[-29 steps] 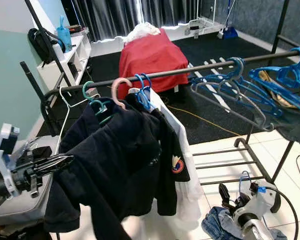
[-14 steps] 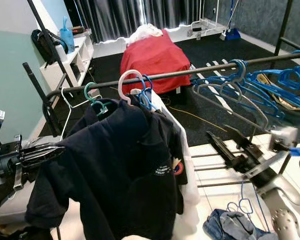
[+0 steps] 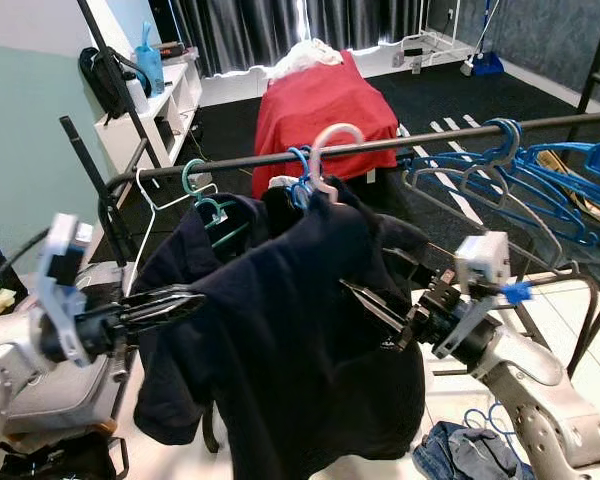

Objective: Hang hanger

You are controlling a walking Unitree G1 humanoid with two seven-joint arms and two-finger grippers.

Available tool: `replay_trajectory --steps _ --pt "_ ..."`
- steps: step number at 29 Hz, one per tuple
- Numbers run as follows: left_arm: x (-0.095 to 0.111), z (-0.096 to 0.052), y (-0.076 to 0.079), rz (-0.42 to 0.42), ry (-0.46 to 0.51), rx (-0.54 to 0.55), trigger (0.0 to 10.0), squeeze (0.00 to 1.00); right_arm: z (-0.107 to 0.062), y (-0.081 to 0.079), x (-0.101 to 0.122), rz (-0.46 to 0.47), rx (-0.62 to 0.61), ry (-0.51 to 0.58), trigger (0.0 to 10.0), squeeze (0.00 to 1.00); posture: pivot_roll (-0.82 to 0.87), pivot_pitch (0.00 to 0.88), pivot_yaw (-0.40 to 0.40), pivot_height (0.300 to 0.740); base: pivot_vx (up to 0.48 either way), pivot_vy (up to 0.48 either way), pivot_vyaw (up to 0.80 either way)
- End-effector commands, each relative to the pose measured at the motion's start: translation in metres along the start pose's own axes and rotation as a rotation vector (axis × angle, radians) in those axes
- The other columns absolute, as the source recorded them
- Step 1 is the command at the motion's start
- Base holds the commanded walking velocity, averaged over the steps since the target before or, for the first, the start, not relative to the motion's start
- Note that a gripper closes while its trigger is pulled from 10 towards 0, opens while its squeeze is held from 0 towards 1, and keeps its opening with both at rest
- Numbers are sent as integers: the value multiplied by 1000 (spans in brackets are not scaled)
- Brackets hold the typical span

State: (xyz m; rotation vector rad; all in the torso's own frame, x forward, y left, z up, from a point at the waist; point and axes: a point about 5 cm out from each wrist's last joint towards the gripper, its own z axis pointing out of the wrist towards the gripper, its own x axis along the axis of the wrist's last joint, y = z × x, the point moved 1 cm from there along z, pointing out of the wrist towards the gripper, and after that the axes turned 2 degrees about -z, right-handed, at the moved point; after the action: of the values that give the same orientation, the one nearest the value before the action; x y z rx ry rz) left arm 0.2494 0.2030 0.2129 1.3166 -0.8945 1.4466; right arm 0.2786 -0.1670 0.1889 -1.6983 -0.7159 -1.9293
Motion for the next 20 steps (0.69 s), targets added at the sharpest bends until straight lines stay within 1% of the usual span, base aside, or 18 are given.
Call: replay_trajectory --steps 1,2,3,4,8,10,12,13,14,15,16,17,18,19,20 --pt "10 3 2 31 31 -27 10000 0 3 0 -7 5 -32 -52 10000 0 -158 0 109 710 0 0 0" --pt "9 2 3 31 26 -20 10000 0 4 2 -9 9 -71 -77 10000 0 -155 0 108 710 0 0 0" --pt "9 2 3 31 26 -20 10000 0 4 2 -9 9 -71 -77 10000 0 -155 0 108 710 0 0 0" --pt "9 2 3 31 24 -13 10000 0 5 3 -10 8 -100 -96 10000 0 -155 0 108 710 0 0 0" --pt "9 2 3 32 23 -4 10000 0 6 3 -12 2 -120 -114 10000 0 -155 0 108 710 0 0 0" --pt "9 3 2 36 21 5 10000 0 6 2 -15 -16 -134 -159 10000 0 -160 0 107 710 0 0 0" --pt "9 3 2 36 21 5 10000 0 6 2 -15 -16 -134 -159 10000 0 -160 0 107 710 0 0 0" --pt "9 4 2 37 21 7 10000 0 5 2 -18 -18 -150 -185 10000 0 -165 0 106 710 0 0 0" --pt "9 4 2 37 21 7 10000 0 5 2 -18 -18 -150 -185 10000 0 -165 0 106 710 0 0 0" --pt "8 5 2 36 21 5 10000 0 4 6 -23 -22 -189 -225 10000 0 -165 0 106 710 0 0 0" --pt "8 6 2 36 22 5 10000 0 3 11 -28 -20 -239 -257 7020 0 -163 0 103 710 0 0 0" --pt "8 6 2 36 22 5 10000 0 3 11 -28 -20 -239 -257 7020 0 -163 0 103 710 0 0 0" --pt "8 6 2 36 22 7 10000 0 2 15 -32 -15 -285 -277 0 0 -161 0 102 710 0 0 0" --pt "8 6 2 36 22 7 10000 0 2 15 -32 -15 -285 -277 0 0 -161 0 102 710 0 0 0" --pt "9 6 2 37 22 12 10000 0 2 17 -34 -10 -318 -290 0 0 -161 0 102 710 0 0 0"
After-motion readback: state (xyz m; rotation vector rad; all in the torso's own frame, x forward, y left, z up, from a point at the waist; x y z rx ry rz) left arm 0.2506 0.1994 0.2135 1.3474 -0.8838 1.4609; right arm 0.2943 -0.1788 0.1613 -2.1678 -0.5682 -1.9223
